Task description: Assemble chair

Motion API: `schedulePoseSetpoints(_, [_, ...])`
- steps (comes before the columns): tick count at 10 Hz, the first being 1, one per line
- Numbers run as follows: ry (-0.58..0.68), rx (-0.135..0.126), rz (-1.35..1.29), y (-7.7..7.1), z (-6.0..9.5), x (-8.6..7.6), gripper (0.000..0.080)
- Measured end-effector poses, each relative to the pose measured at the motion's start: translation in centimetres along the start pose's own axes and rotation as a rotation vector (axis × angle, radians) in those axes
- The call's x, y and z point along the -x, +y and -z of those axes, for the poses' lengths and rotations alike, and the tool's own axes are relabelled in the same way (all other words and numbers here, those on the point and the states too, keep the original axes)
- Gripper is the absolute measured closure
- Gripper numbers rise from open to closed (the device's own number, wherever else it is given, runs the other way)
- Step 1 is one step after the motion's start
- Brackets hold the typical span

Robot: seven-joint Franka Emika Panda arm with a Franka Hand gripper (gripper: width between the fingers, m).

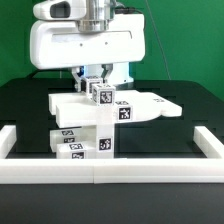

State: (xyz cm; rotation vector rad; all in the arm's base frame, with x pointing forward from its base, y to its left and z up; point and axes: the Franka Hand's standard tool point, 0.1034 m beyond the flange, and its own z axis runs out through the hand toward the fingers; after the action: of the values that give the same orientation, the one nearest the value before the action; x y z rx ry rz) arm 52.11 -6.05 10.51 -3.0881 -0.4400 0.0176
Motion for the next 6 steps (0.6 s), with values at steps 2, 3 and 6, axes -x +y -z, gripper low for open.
schedulePoseSetpoints(2, [0.001,0.0,-0.161,0.0,-0.03,0.03,0.0531])
schedulePoseSetpoints(3, [0.002,-0.003,-0.271,-0.01,-0.03,0.01,0.053])
schedulePoseSetpoints(6, [0.005,-0.012,-0.516,-0.03,-0.03,-0.01,0.053])
